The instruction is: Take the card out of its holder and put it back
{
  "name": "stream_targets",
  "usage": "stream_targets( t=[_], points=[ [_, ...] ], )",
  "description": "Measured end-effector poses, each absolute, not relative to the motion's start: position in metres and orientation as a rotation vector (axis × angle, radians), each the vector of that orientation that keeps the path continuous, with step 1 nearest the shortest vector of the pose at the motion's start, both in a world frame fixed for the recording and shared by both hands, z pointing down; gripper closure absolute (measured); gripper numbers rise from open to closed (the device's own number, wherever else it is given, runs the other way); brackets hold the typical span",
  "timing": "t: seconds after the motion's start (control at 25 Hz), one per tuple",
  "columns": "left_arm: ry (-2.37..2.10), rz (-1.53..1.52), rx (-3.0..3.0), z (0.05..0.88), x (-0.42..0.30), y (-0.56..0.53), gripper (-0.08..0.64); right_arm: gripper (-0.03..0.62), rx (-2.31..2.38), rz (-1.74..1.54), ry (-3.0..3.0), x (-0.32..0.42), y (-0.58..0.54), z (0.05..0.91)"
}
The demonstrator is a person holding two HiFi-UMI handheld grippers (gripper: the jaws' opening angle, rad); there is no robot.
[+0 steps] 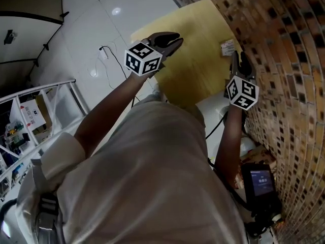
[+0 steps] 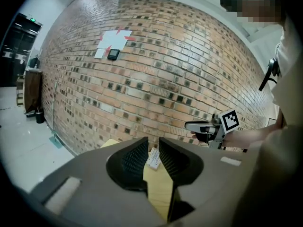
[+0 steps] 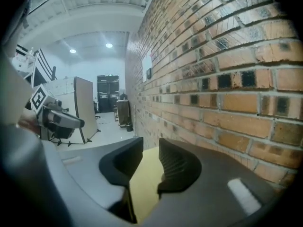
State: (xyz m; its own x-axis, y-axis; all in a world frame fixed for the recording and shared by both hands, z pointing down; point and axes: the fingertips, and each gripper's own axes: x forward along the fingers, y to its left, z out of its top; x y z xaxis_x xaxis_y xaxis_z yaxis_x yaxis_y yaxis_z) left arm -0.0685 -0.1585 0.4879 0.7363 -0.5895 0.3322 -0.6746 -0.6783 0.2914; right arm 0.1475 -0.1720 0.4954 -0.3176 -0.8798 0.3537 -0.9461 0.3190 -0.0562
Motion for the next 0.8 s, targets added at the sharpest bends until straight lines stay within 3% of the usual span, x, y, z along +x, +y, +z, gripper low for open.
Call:
stream_targets(
  t=[0.36,0.8],
  points=[
    [-0.925,0.256,2.548,0.488,-0.095,-0.152,0.469,0.502,1.756,0.354,-2.299,0.140,-0.123,0.474],
    [-0.721,0.278,2.555,0.500,-0.104,-0.096,0.469,0.509,1.893,0.492,-2.162,0.129,-0.049,0.516]
  ],
)
